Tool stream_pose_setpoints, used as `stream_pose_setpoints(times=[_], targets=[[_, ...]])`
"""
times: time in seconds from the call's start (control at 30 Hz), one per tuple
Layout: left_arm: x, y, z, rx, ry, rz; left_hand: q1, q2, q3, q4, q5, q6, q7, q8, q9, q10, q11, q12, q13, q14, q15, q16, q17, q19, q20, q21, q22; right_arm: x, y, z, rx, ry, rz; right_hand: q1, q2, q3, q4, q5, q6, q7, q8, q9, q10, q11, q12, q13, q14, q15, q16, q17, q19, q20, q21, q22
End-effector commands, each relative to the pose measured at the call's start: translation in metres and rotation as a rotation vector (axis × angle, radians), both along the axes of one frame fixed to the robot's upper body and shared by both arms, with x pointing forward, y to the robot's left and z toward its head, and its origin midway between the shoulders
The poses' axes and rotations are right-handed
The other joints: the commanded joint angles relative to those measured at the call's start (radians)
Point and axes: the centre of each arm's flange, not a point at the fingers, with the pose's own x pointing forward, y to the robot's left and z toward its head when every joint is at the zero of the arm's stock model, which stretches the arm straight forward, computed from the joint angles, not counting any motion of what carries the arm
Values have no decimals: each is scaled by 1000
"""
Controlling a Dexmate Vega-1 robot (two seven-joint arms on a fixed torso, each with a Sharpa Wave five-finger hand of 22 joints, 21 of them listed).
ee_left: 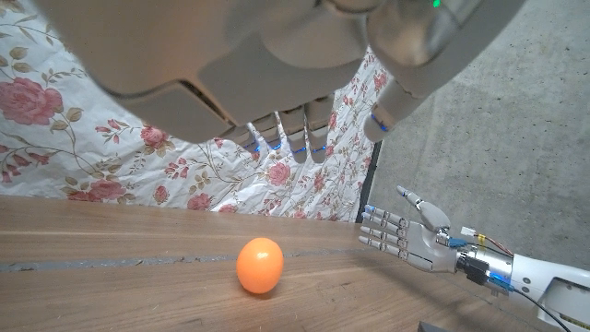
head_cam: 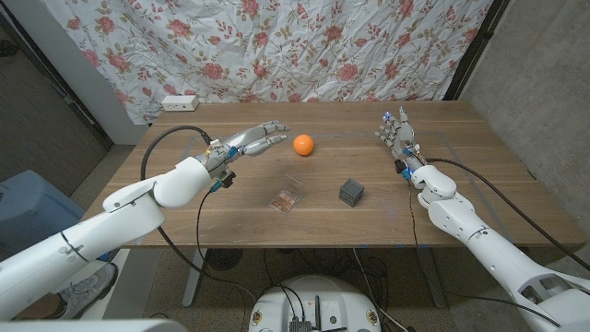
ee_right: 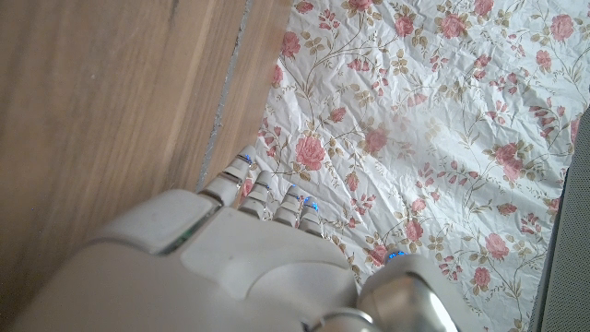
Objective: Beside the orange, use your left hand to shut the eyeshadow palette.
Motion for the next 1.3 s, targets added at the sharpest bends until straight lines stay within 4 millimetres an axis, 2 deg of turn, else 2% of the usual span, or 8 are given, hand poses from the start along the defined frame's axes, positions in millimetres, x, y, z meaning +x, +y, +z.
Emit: stream_pose_setpoints(times=[0.03, 0.33, 0.67, 1.1, 1.3], targets=[[-10, -20, 4, 106, -30, 9, 7, 108, 8, 5, -3, 16, -1, 5, 5, 20, -3, 11, 2, -2, 2, 3, 2, -10, -5, 10, 4, 0, 0, 0, 0, 0, 0, -1, 98, -3, 8, 7, 1, -10, 6, 5, -1, -6, 6, 2, -3, -115, 6, 1, 6, -3, 6, 3], [-10, -38, 9, 210, -48, -26, -1, 105, 2, 16, -5, 20, 1, 3, 6, 21, 2, 9, 3, -2, 5, 5, 6, 7, -19, 18, 5, 0, 0, 0, 0, 0, 0, -1, 98, -3, 8, 7, 0, -10, 6, 5, -1, -6, 6, 2, -3, -113, 6, 1, 6, -2, 6, 3], [-8, -49, 9, 286, -15, 5, -7, 106, 0, 25, -5, 22, 7, 1, 6, 34, 7, 12, 4, -3, 8, 6, 7, 4, -21, 17, 6, 0, 0, 0, 0, 0, 0, -1, 98, -3, 8, 7, 0, -8, 6, 5, -1, -7, 6, 2, -2, -115, 6, 2, 6, -2, 6, 3], [-4, -65, 17, 382, 10, 57, -23, 106, -5, 50, -5, 15, 13, -4, 7, 41, 13, 10, 4, -7, 6, 7, 11, 27, -25, 26, 7, 0, 0, 0, 0, 0, 0, -1, 98, -3, 8, 8, 1, -10, 6, 5, -1, -6, 6, 2, -3, -115, 6, 2, 6, -2, 6, 3], [1, -71, 22, 445, 31, 98, -35, 98, -5, 61, -4, 25, 15, 0, 7, 69, 6, 18, 6, 5, 5, 11, 11, 39, -25, 30, 8, 0, 0, 0, 0, 0, 0, -1, 98, -3, 8, 8, 1, -10, 6, 5, -1, -6, 6, 2, -2, -116, 6, 2, 6, -2, 6, 3]])
